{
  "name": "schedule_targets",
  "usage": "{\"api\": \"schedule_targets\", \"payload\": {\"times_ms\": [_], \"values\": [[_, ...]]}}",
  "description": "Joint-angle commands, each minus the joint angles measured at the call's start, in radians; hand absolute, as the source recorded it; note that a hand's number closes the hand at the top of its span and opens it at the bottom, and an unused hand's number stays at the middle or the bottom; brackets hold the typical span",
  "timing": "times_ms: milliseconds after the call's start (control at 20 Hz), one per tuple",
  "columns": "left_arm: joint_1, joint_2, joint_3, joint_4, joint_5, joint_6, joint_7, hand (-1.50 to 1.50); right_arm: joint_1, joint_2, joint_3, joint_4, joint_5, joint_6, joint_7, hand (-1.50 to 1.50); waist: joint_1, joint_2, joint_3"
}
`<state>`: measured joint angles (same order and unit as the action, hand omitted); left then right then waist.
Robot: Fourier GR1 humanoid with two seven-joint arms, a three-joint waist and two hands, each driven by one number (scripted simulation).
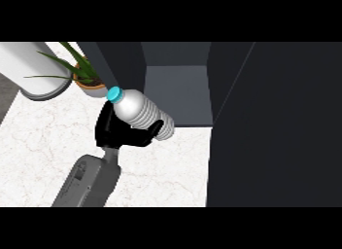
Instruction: Pick up the bottled water, place it into the cabinet and close the cabinet
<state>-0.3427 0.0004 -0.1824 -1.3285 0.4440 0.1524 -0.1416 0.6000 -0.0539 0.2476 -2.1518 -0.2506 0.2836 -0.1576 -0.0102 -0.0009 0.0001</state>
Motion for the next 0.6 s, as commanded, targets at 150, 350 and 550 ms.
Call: {"api": "schedule_targets", "payload": {"times_ms": [150, 350, 550], "values": [[-0.247, 0.000, -0.110, 0.147, -0.047, 0.236, -0.032, 1.50, -0.026, -0.003, -0.006, 0.021, -0.016, 0.001, -0.001, -1.50, -0.010, 0.002, 0.000], [-0.346, 0.000, -0.070, 0.287, -0.083, 0.225, -0.050, 1.50, -0.025, -0.005, -0.011, 0.013, -0.024, -0.010, 0.007, -1.50, -0.007, 0.003, 0.000], [-0.541, 0.000, -0.026, 0.480, -0.059, 0.264, -0.057, 1.50, -0.048, 0.017, 0.012, 0.089, 0.013, -0.006, -0.044, -1.50, -0.016, 0.006, 0.000]]}}
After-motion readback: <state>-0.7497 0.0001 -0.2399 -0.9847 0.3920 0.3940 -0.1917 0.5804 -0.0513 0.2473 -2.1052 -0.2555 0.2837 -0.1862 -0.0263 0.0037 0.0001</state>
